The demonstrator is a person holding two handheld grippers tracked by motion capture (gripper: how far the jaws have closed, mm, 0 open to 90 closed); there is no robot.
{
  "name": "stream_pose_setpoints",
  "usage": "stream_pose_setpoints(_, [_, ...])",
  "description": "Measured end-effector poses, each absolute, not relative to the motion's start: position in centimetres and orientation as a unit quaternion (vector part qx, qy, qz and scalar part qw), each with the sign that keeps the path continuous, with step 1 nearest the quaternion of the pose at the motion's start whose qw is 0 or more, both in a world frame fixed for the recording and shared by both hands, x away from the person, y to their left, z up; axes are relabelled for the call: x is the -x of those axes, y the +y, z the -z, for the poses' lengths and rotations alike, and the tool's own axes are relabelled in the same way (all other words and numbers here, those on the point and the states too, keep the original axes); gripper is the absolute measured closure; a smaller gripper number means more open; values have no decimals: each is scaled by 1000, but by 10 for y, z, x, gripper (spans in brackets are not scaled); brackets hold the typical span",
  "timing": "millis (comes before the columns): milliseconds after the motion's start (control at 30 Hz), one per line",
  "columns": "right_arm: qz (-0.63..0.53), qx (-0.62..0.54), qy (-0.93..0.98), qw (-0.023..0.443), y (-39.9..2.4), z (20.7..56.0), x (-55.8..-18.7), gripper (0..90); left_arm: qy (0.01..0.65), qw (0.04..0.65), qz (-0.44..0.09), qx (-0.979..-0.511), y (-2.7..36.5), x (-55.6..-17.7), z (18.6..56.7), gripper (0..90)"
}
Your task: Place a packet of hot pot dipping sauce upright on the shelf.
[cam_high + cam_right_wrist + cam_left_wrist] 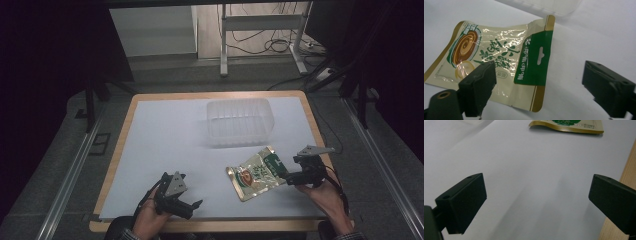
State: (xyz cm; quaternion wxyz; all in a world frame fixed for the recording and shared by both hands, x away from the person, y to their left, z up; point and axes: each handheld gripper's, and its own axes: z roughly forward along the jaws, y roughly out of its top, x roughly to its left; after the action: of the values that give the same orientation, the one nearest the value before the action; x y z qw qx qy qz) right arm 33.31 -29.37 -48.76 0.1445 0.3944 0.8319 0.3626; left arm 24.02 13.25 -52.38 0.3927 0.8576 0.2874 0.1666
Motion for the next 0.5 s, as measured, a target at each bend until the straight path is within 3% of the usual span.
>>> stream_pose_setpoints(100, [-365, -410, 828, 112, -295, 490, -343, 177, 287, 393, -167, -858, 132, -240, 524, 13])
stream_pose_setpoints(500, [-317, -395, 853, 124, -280, 497, -354, 190, 285, 392, -167, -858, 132, -240, 524, 14])
